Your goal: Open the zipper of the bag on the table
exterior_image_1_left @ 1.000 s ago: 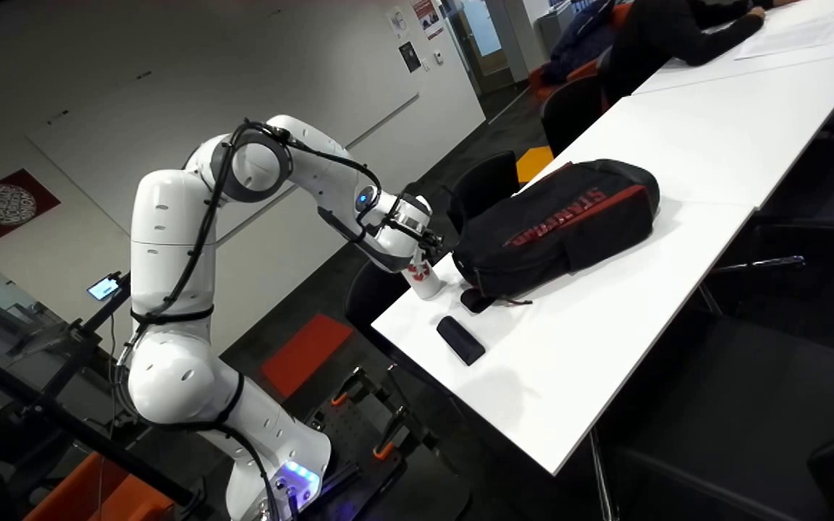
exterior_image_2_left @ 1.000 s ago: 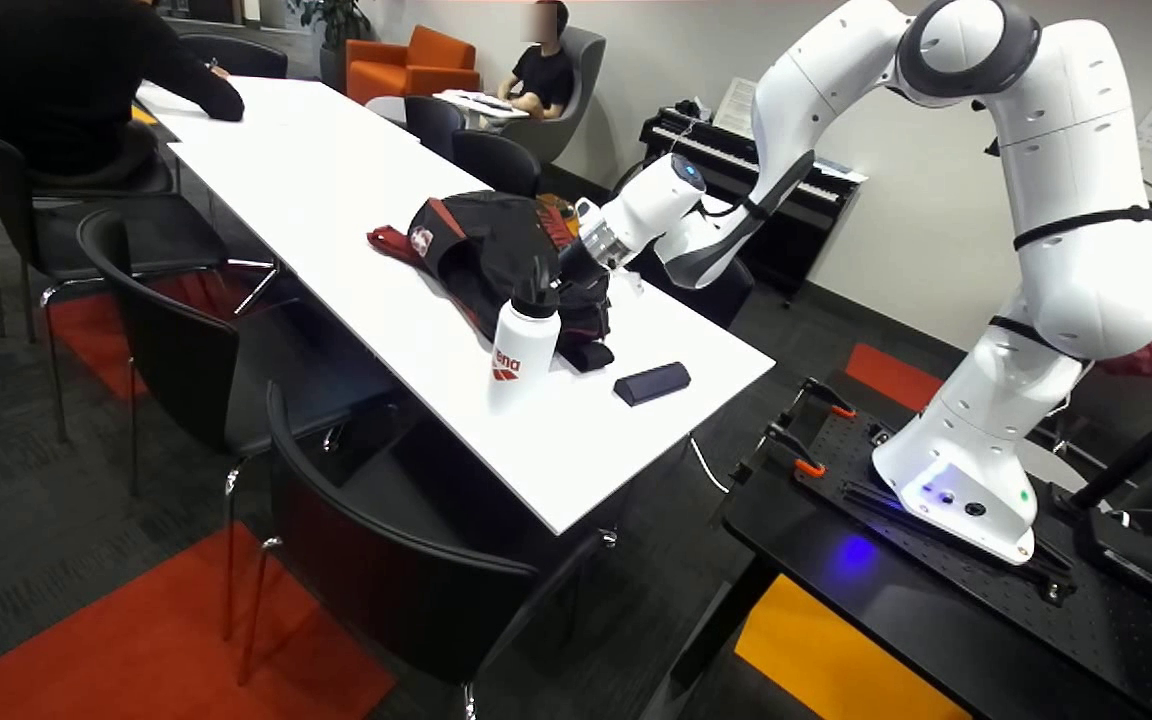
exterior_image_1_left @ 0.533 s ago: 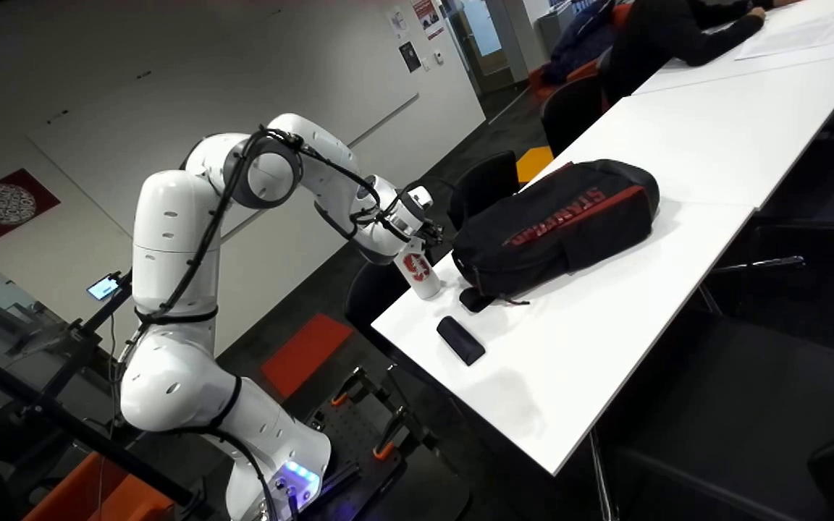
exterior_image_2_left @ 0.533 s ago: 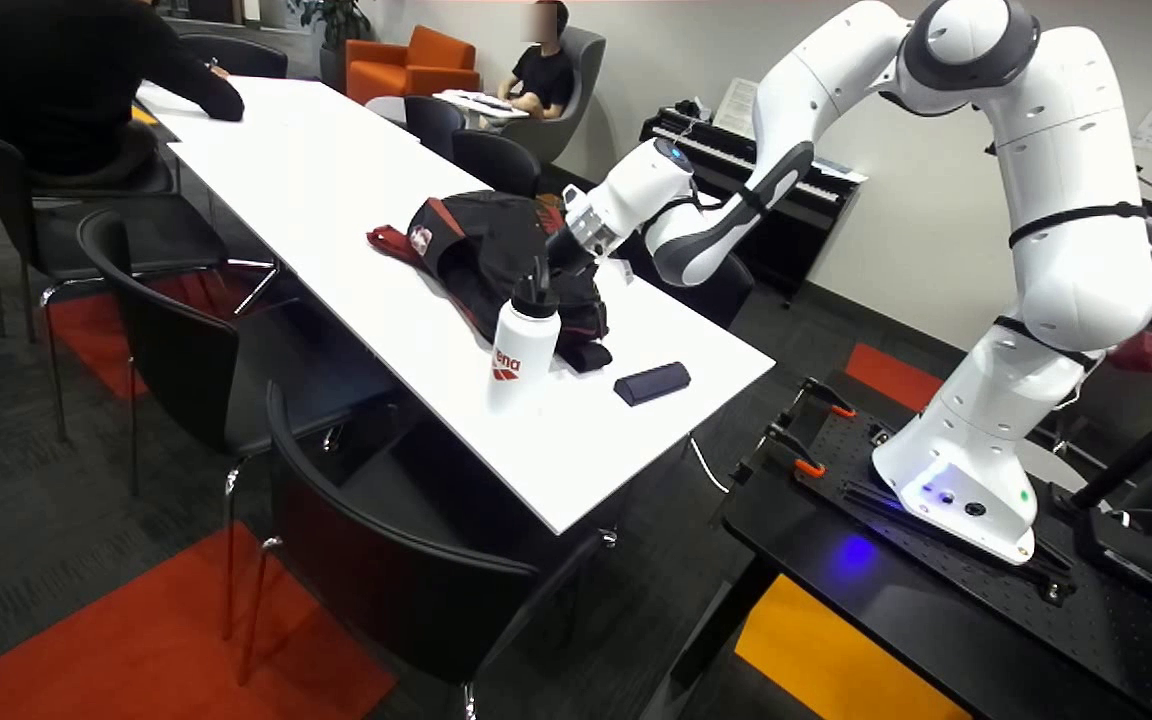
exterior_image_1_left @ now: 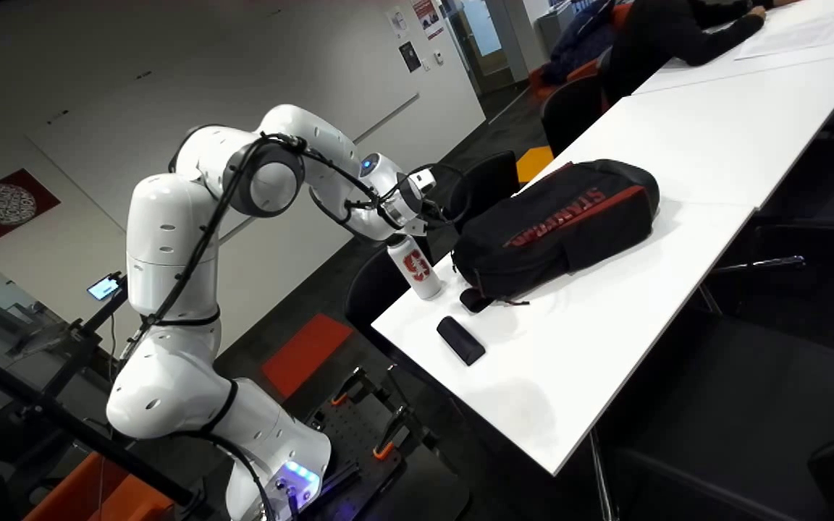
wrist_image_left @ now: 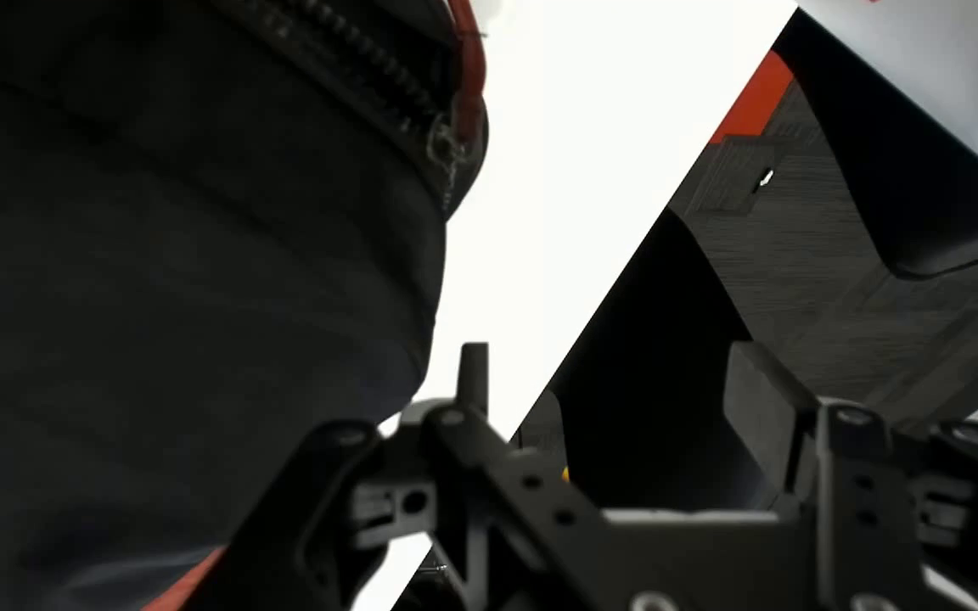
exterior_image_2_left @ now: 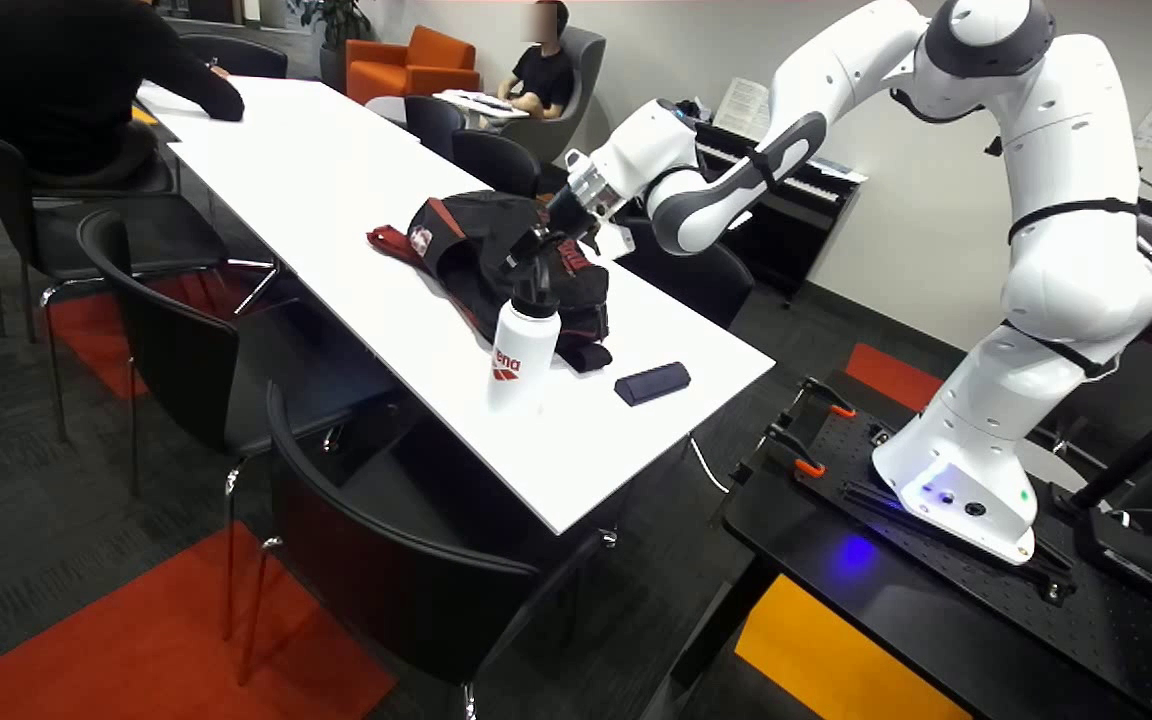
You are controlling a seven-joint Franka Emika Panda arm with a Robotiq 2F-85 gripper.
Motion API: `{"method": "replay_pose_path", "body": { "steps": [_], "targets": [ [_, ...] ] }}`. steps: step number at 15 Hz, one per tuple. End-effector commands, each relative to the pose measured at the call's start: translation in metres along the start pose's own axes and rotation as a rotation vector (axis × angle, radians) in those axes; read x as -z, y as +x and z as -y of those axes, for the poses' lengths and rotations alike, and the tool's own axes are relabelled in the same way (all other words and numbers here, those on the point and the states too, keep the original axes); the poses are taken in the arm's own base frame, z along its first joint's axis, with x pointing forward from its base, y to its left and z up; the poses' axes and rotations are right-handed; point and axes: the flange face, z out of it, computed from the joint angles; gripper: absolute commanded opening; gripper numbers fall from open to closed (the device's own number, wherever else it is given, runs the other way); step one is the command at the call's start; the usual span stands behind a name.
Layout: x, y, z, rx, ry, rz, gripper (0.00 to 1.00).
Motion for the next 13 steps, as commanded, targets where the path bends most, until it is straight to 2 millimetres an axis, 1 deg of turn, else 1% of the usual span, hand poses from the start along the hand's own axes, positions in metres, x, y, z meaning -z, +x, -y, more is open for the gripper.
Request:
{"method": "replay_pose_path", "body": {
  "steps": [1,4,6,8,10,13],
  "targets": [
    [0.026,-0.016,-0.019,-0.003,-0.011,0.079,0.99],
    [0.053,-0.043,-0.04,0.009,-0.037,0.141,1.0],
    [0.073,-0.065,-0.052,0.013,-0.05,0.177,1.0],
    [0.092,-0.083,-0.061,0.006,-0.069,0.203,1.0],
    [0.107,-0.095,-0.067,0.005,-0.088,0.216,1.0],
    [0.123,-0.104,-0.069,-0.001,-0.103,0.227,1.0]
  ]
}}
